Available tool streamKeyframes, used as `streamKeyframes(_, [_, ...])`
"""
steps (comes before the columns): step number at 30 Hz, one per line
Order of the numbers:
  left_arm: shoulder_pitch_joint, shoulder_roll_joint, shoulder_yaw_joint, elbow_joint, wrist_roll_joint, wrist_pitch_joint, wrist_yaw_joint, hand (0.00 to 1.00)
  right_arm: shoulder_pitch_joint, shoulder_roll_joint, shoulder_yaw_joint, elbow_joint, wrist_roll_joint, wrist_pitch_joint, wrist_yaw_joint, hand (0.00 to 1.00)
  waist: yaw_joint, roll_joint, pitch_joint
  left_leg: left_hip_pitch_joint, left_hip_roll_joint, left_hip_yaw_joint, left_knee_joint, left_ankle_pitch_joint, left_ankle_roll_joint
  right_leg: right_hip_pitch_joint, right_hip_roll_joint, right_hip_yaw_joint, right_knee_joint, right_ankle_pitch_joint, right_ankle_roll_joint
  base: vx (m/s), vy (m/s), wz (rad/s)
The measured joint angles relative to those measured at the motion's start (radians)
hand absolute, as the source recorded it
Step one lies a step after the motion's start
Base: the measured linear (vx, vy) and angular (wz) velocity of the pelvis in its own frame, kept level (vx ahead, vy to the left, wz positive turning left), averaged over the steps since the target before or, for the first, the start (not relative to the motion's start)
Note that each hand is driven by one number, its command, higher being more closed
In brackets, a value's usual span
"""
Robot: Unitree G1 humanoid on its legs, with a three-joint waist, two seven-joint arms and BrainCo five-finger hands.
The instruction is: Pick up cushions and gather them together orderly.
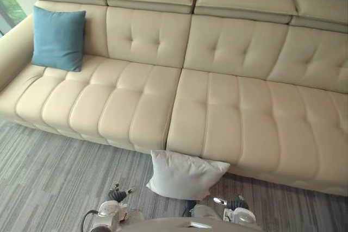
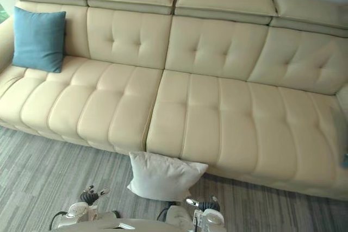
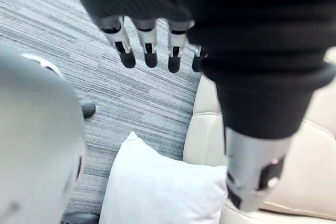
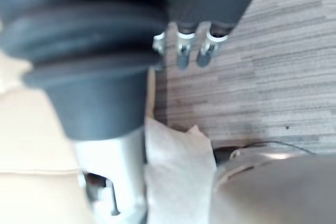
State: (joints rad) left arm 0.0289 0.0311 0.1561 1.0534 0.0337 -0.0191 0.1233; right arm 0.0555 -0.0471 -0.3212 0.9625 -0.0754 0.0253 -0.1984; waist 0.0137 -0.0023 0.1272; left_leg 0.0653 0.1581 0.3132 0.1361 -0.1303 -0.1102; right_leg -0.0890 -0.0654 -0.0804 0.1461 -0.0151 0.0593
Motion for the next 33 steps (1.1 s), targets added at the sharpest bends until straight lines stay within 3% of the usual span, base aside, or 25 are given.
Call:
streamKeyframes(4, [0.001, 0.006, 0.0, 0.011, 0.003, 0.0, 0.0, 0.0, 0.006, 0.001, 0.004, 0.001, -0.001, 0.001, 0.001, 0.0, -0.003, -0.013, -0.008, 0.012, -0.017, 0.047, 0.0, 0.0, 0.01, 0.009, -0.004, 0.053, -0.061, 0.051, 0.012, -0.16, 0.046, -0.35])
streamKeyframes(11, [0.003, 0.008, 0.0, 0.017, 0.011, 0.0, 0.0, 0.0, 0.03, -0.003, 0.006, 0.0, -0.002, 0.004, 0.001, 0.0, -0.011, -0.022, -0.018, 0.011, -0.031, 0.085, 0.013, -0.017, 0.014, 0.001, -0.014, 0.108, -0.094, 0.077, 0.017, -0.1, 0.045, -0.2])
streamKeyframes(16, [-0.027, 0.009, -0.001, 0.016, 0.011, 0.0, 0.001, 0.0, 0.005, -0.023, 0.045, -0.005, -0.01, 0.016, -0.001, 0.0, -0.007, -0.008, -0.009, -0.107, 0.035, 0.13, 0.219, -0.111, 0.019, -0.099, 0.019, 0.159, -0.026, 0.077, 0.018, -0.07, 0.04, -0.35])
streamKeyframes(18, [-0.077, 0.007, -0.003, 0.001, 0.01, 0.005, 0.007, 0.0, -0.053, -0.032, 0.049, -0.015, -0.01, 0.021, -0.01, 0.0, -0.01, 0.008, 0.029, -0.232, 0.091, 0.142, 0.385, -0.172, 0.038, -0.215, 0.05, 0.184, 0.065, 0.091, 0.022, -0.11, 0.053, -0.5])
streamKeyframes(24, [-0.255, 0.02, -0.014, -0.089, -0.018, 0.005, 0.049, 0.0, -0.206, -0.052, 0.084, -0.154, 0.009, 0.024, -0.047, 0.0, -0.009, 0.011, 0.162, -0.472, 0.144, 0.157, 0.605, -0.248, 0.075, -0.463, 0.068, 0.23, 0.21, 0.087, 0.032, -0.23, 0.063, -0.24])
streamKeyframes(29, [-0.396, 0.065, -0.007, -0.15, -0.101, -0.004, 0.08, 0.0, -0.363, -0.092, 0.065, -0.251, 0.053, 0.023, -0.094, 0.0, 0.0, 0.012, 0.243, -0.693, 0.175, 0.155, 0.703, -0.258, 0.093, -0.672, 0.063, 0.225, 0.26, 0.11, 0.012, -0.18, 0.044, -0.11])
streamKeyframes(33, [-0.499, 0.098, 0.004, -0.19, -0.144, -0.005, 0.094, 0.0, -0.489, -0.119, 0.063, -0.261, 0.089, 0.026, -0.131, 0.0, 0.005, 0.018, 0.302, -0.857, 0.204, 0.127, 0.794, -0.264, 0.104, -0.841, 0.066, 0.204, 0.369, 0.105, 0.021, -0.07, -0.028, 0.05])
